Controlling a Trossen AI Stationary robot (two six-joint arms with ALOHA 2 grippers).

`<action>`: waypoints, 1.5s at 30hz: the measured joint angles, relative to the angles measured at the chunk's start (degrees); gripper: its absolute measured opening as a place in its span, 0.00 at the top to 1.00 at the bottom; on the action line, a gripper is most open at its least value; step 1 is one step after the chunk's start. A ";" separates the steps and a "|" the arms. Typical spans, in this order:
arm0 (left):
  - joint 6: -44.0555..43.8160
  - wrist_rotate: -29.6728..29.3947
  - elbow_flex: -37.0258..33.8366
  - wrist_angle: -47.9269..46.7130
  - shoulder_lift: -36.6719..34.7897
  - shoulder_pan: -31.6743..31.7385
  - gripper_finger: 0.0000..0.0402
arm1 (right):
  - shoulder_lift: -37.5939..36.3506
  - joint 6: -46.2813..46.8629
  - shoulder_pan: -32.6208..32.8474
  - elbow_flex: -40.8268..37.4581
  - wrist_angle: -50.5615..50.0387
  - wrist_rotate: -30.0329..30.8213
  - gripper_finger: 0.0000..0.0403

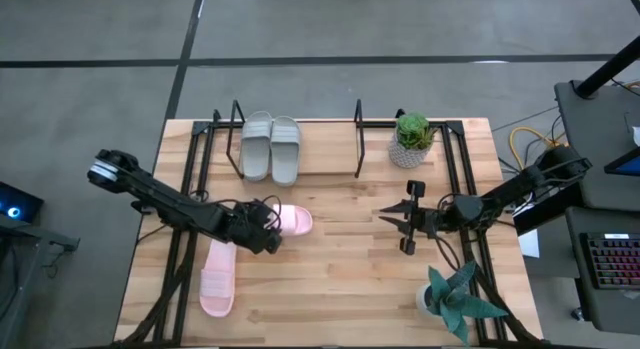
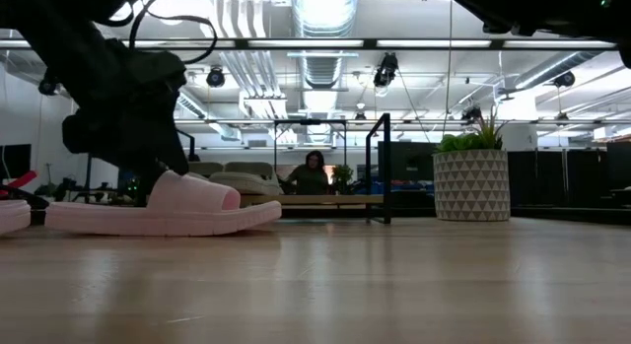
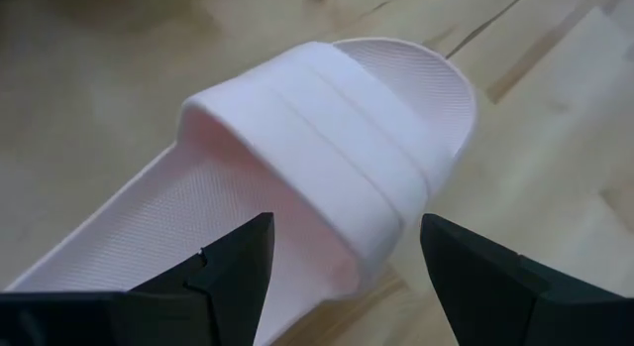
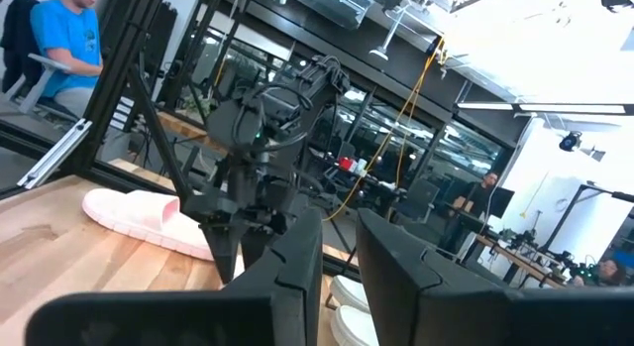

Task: Pick and place slides into the shelf
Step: Put the right pink slipper on the shelf

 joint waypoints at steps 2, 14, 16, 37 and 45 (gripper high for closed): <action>-0.04 -0.02 0.00 0.02 0.51 0.00 0.40 | 0.00 0.00 0.00 0.00 0.00 0.00 0.86; 1.57 -0.26 -0.87 4.66 2.81 0.23 0.40 | 0.00 -0.15 -0.02 -0.02 -0.02 0.00 0.86; 2.06 -0.31 -0.87 4.98 3.46 0.69 0.41 | 0.00 -0.19 0.00 -0.02 0.00 0.00 0.86; 17.78 5.49 -0.04 7.44 -1.94 2.54 0.99 | 0.02 -3.73 0.04 -0.02 -0.02 -0.47 0.86; 24.30 12.13 1.24 11.22 -16.39 3.54 1.00 | 2.45 -20.92 1.69 6.84 -13.98 -3.32 0.76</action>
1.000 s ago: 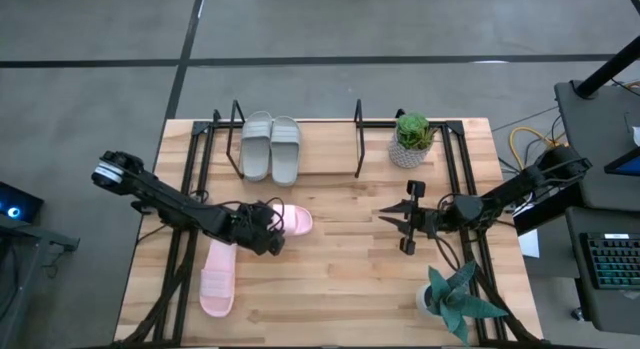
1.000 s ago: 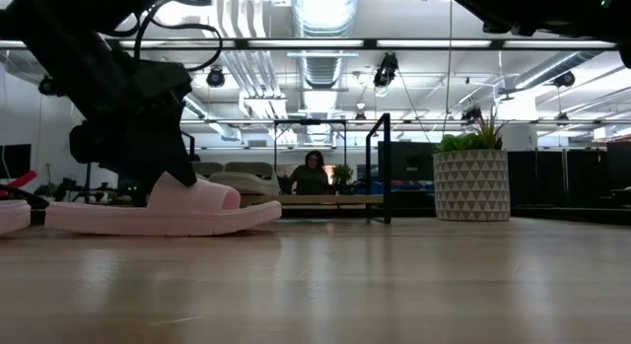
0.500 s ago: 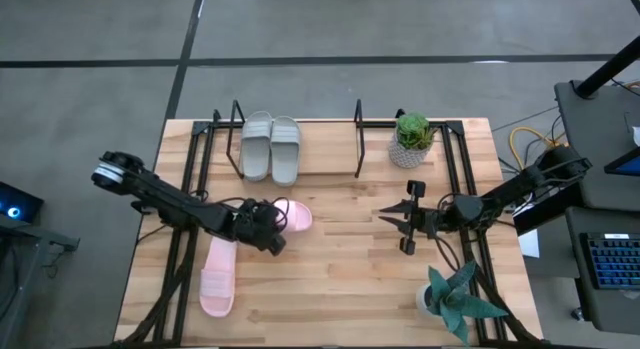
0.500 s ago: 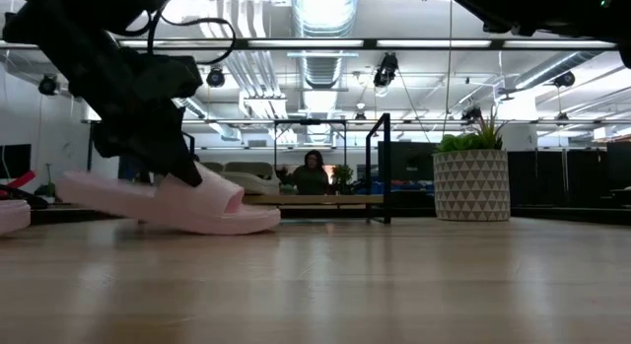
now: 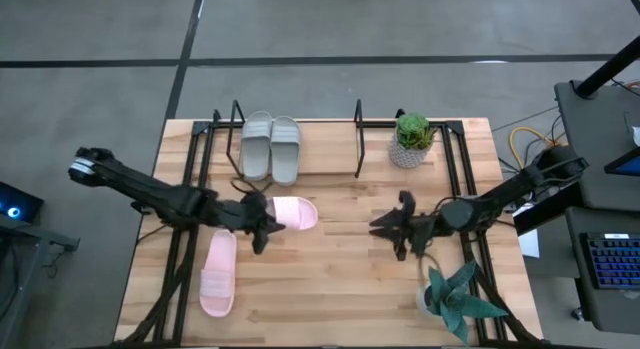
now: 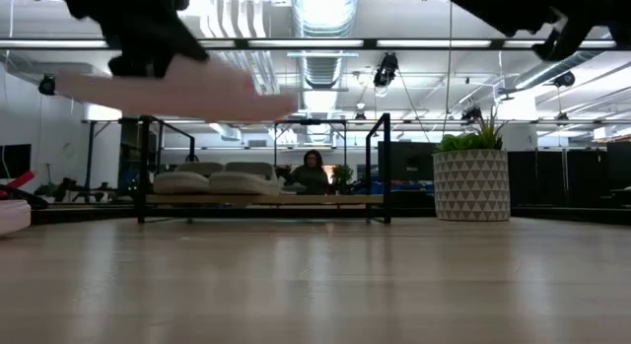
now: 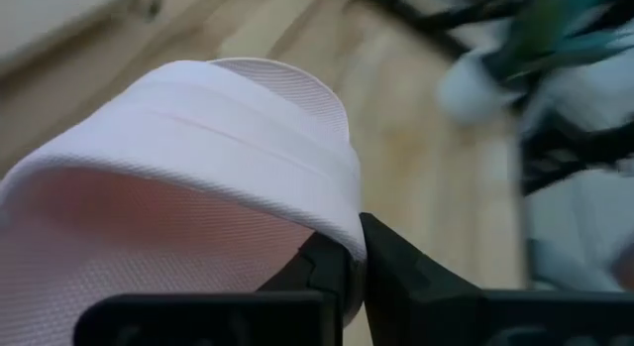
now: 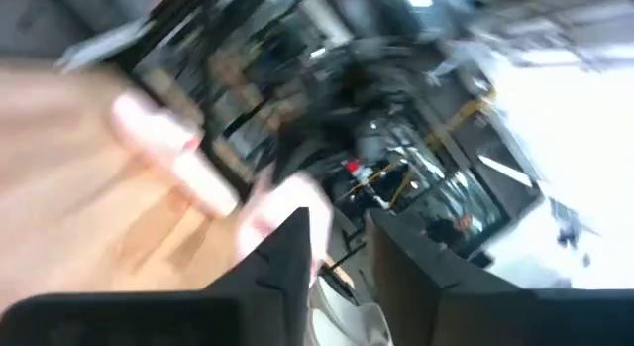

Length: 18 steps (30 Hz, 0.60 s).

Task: Pick and place slides into the shelf
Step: Put the right pink slipper on the shelf

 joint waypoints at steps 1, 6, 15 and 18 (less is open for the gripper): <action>1.00 0.74 -0.01 0.31 -1.79 0.00 1.00 | 0.64 -2.49 0.41 2.08 -4.23 0.12 0.73; 4.13 2.65 -0.34 -0.08 -7.88 0.10 1.00 | 5.67 -6.61 1.15 13.95 -19.41 0.35 0.61; 5.36 6.74 -0.38 0.15 -9.28 0.09 1.00 | 20.56 -14.97 1.15 31.81 -26.86 7.37 0.49; 6.02 8.46 -0.38 1.89 -8.85 0.09 1.00 | 25.12 -14.84 1.10 36.63 -27.59 15.40 0.49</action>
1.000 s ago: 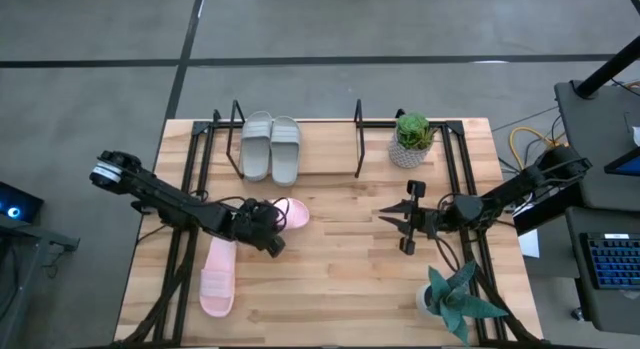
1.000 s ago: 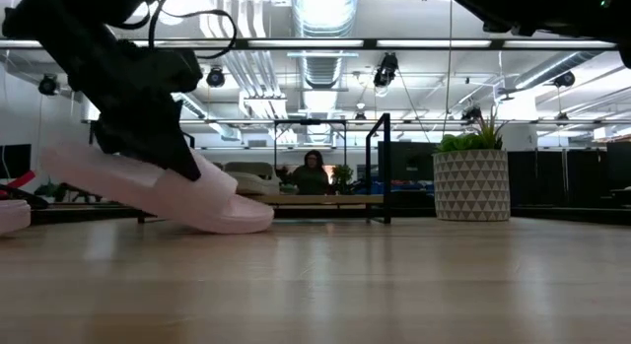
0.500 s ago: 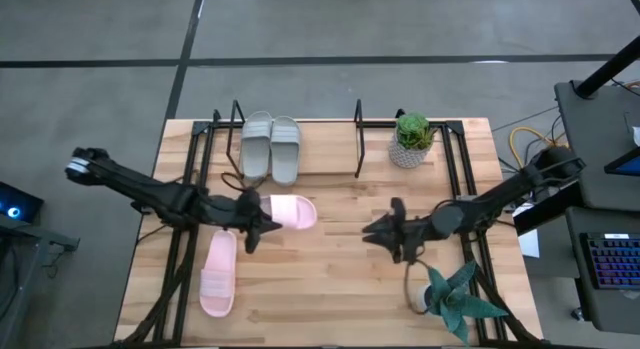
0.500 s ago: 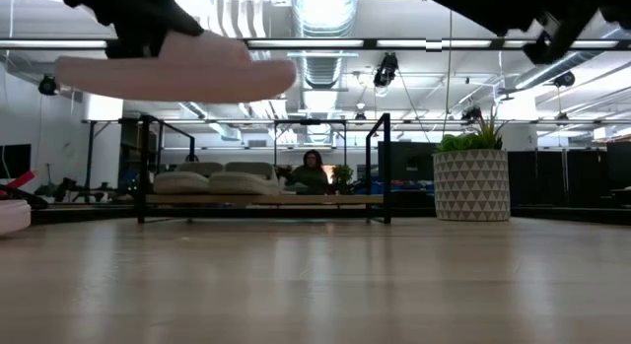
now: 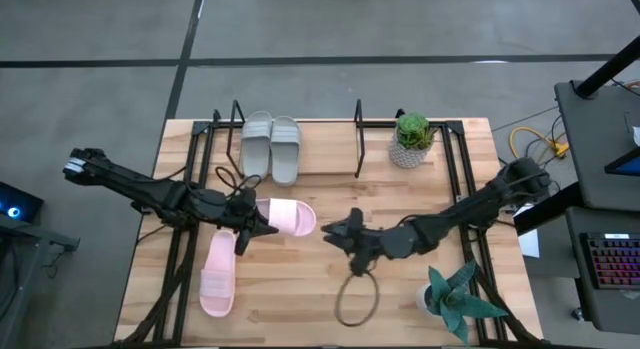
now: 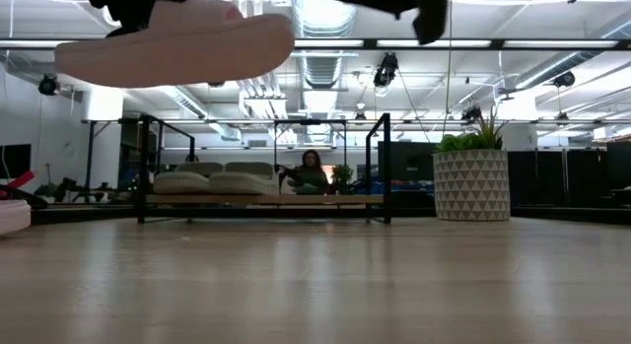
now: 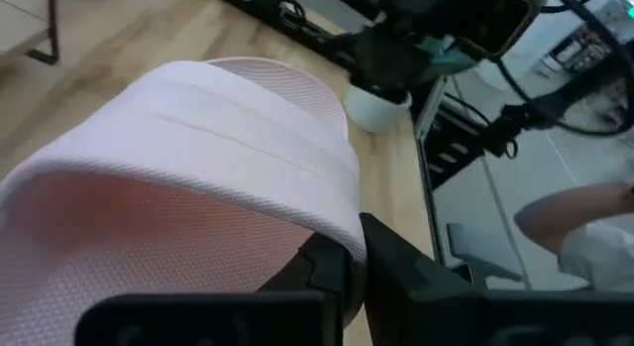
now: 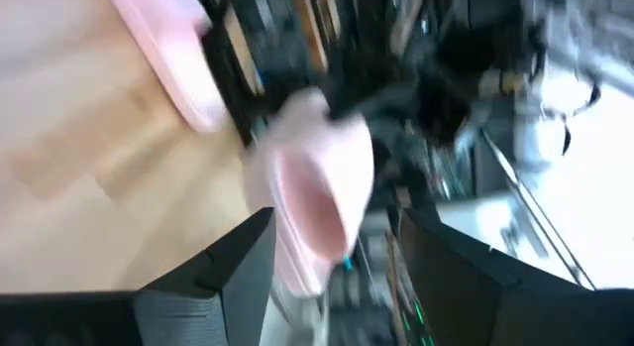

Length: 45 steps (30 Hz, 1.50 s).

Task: Pick and place slides into the shelf
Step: Put the right pink slipper on the shelf

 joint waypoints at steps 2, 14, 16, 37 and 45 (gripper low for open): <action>0.82 1.06 -0.02 0.03 0.03 0.00 1.00 | 2.79 -0.10 -0.03 3.21 -3.25 3.47 0.49; 2.91 4.44 -0.04 2.08 0.24 0.00 1.00 | 9.62 1.57 -0.24 14.58 -17.89 3.06 0.55; 3.40 4.54 -0.11 3.52 0.44 0.00 1.00 | 9.33 1.58 -0.50 14.62 -18.74 2.86 0.56; 5.39 6.40 0.22 5.86 3.37 -0.04 1.00 | 9.11 2.73 -1.84 14.62 -18.23 -3.44 0.89; 15.46 5.52 0.06 6.98 3.39 0.00 0.82 | 9.08 5.27 -1.88 14.68 -18.05 -3.34 0.93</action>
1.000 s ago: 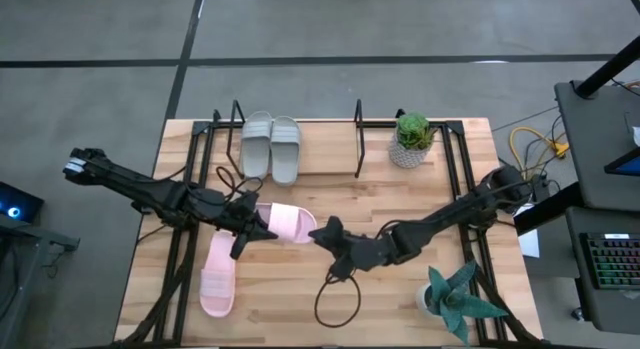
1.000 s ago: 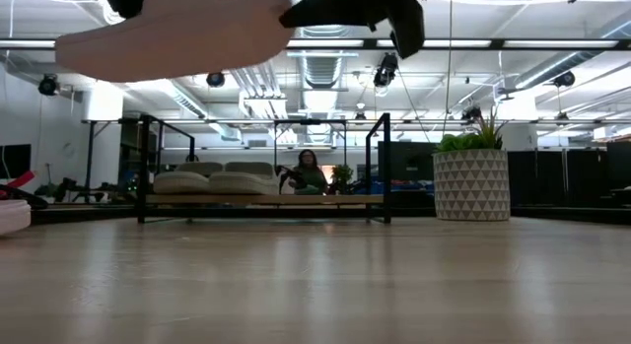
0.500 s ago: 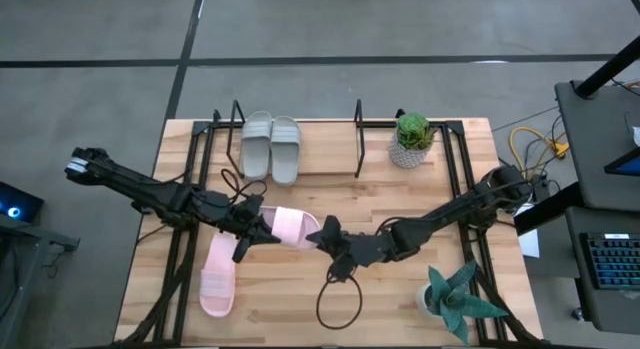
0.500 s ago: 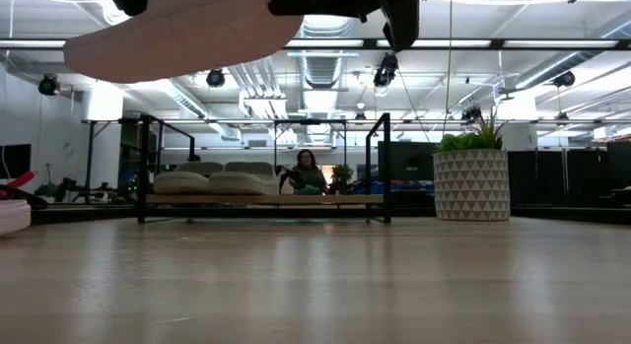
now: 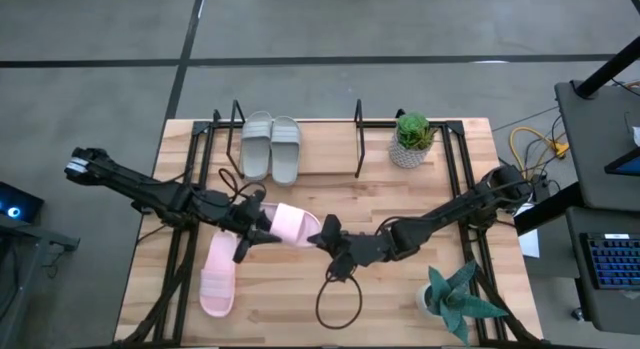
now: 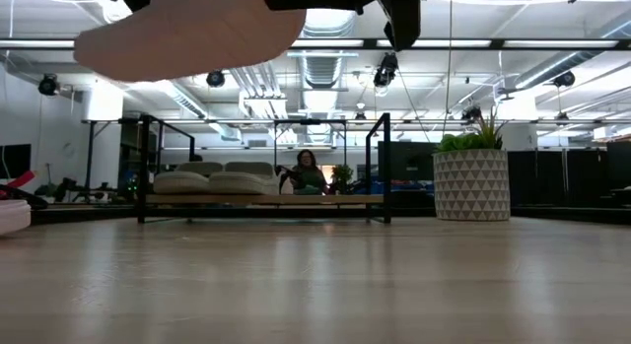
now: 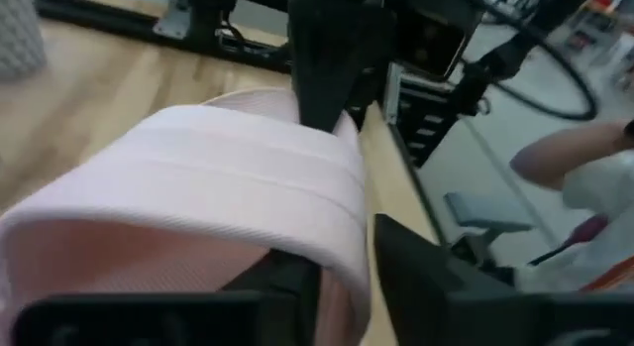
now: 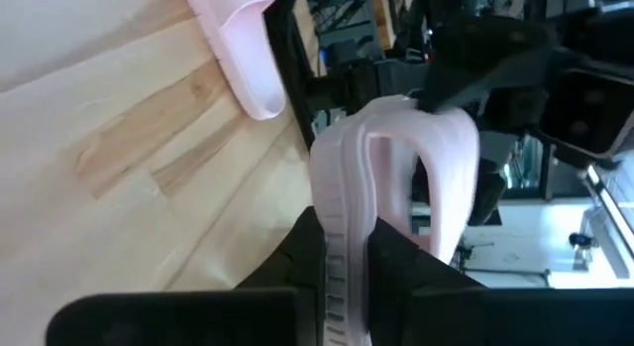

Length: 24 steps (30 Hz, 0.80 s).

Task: Pick and place slides into the shelf
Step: Put the right pink slipper on the shelf

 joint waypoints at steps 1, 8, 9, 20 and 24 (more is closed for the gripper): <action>1.00 -0.80 -0.03 -0.03 0.07 0.00 0.77 | -0.06 0.48 -0.03 0.00 -0.01 0.23 0.93; 11.22 -11.43 -0.04 0.04 0.25 0.04 0.47 | -0.47 5.82 -0.04 0.00 -0.27 8.22 0.93; 12.71 -13.26 -0.04 -0.07 -0.16 0.04 0.44 | -0.53 6.69 -0.04 0.00 -0.33 10.36 0.93; 21.91 -31.22 0.20 -6.55 -11.60 0.02 0.39 | -0.71 15.62 -0.85 0.00 -0.48 26.35 0.93; 21.32 -38.73 -0.05 -10.78 -16.29 0.04 0.39 | -0.71 23.69 -2.77 0.00 -0.38 32.39 0.93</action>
